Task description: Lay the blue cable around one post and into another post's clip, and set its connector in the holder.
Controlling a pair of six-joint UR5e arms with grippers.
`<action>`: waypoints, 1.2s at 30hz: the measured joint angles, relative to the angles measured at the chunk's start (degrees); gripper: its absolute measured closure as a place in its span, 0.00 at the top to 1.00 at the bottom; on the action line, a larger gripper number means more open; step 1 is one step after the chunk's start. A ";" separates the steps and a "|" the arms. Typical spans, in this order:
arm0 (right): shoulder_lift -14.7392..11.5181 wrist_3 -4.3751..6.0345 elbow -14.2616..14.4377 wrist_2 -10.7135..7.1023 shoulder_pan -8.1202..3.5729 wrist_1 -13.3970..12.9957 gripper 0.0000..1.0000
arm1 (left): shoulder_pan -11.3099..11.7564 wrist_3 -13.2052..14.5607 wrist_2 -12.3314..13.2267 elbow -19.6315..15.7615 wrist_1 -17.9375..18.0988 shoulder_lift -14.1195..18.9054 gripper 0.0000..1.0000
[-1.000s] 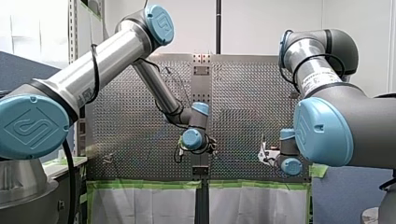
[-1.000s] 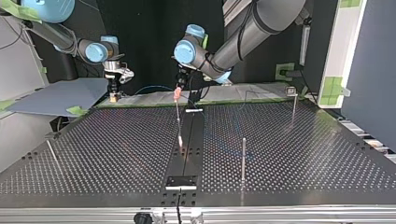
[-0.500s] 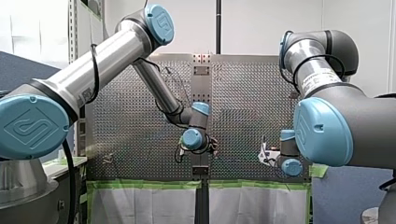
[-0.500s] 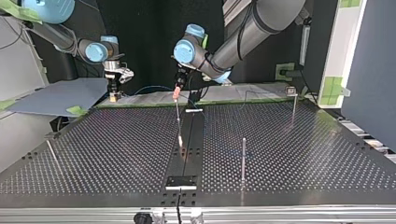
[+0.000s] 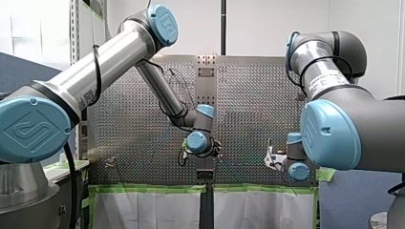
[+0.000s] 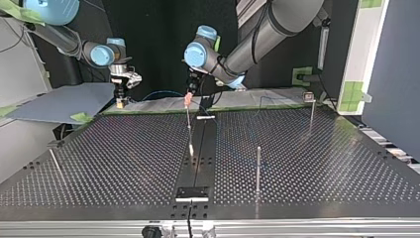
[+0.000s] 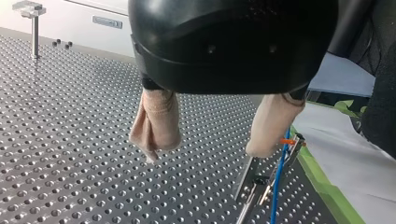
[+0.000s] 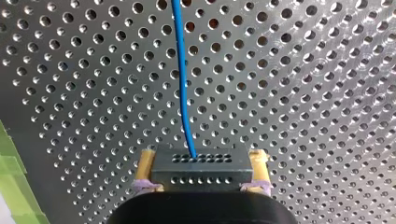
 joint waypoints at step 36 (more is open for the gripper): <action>0.09 0.95 -0.17 0.01 0.05 0.08 0.00 | 0.06 -0.95 -2.37 -1.10 -3.47 2.63 1.00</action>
